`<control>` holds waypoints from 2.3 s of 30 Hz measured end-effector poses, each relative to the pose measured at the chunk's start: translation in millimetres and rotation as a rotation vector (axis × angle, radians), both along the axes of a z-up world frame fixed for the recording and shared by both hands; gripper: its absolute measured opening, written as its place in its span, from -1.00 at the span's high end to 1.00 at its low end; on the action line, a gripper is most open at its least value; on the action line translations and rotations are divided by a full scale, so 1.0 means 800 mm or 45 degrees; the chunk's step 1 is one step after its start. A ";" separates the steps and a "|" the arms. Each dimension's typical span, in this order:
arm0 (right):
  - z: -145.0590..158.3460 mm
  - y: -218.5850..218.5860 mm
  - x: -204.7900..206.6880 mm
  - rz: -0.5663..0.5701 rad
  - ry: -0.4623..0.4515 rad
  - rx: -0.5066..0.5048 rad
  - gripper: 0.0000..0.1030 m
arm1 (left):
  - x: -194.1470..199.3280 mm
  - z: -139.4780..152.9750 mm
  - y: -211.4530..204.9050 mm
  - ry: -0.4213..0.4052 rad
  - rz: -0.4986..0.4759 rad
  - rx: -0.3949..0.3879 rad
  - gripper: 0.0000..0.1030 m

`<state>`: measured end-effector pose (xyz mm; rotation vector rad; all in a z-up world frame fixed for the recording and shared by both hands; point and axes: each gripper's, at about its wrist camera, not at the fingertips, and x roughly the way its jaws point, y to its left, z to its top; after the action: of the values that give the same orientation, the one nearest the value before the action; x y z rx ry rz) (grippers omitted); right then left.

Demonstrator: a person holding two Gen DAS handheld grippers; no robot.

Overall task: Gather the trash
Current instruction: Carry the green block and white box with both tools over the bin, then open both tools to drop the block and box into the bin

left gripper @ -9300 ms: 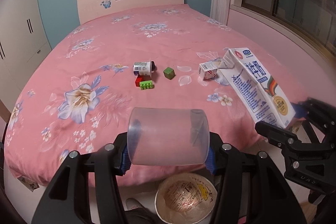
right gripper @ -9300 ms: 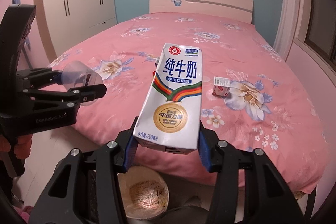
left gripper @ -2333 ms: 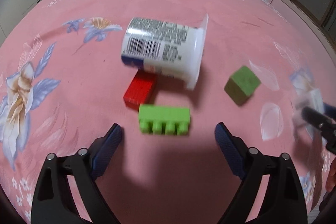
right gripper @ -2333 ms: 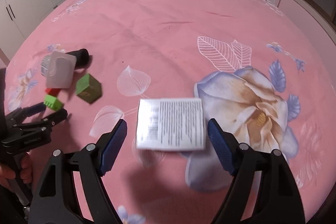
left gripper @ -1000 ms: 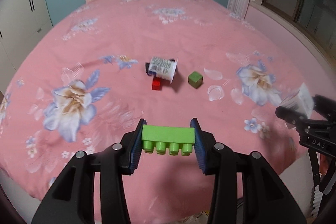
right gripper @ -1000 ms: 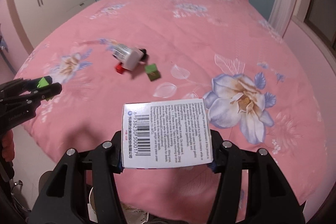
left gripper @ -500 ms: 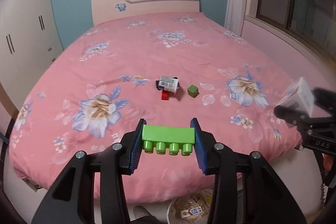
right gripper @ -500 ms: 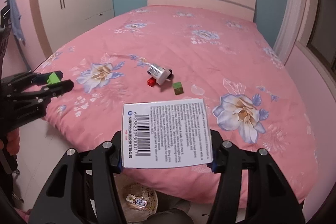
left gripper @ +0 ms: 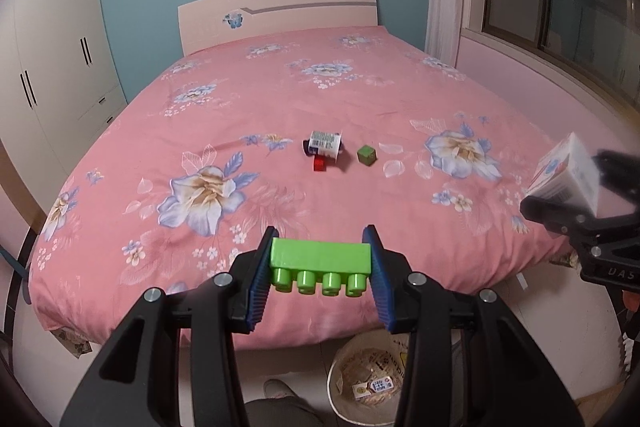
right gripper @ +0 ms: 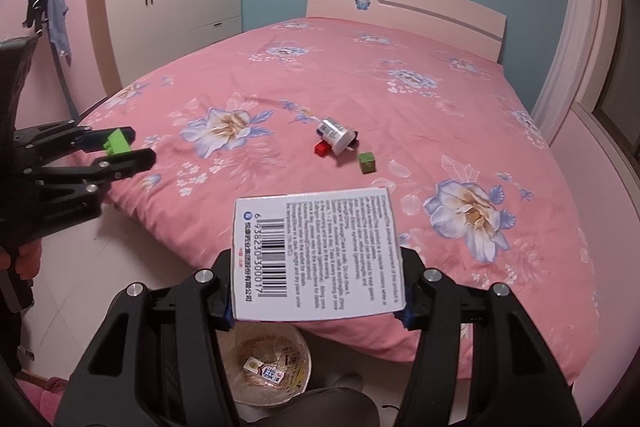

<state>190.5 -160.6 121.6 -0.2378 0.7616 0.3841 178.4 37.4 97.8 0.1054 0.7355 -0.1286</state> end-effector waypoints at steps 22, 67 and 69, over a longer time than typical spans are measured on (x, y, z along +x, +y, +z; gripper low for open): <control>-0.148 0.032 -0.028 0.067 0.288 -0.046 -0.10 | -0.022 -0.170 -0.029 0.342 -0.078 0.087 0.12; -0.509 0.056 -0.005 0.000 1.084 -0.184 -0.10 | 0.023 -0.507 -0.064 1.073 -0.118 0.115 0.12; -0.525 0.053 -0.008 -0.004 1.118 -0.197 -0.10 | 0.026 -0.521 -0.065 1.097 -0.121 0.125 0.12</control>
<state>184.1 -118.1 -298.5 -0.2091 1.6585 0.4260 199.1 -14.9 -319.2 0.1819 1.5982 -0.2329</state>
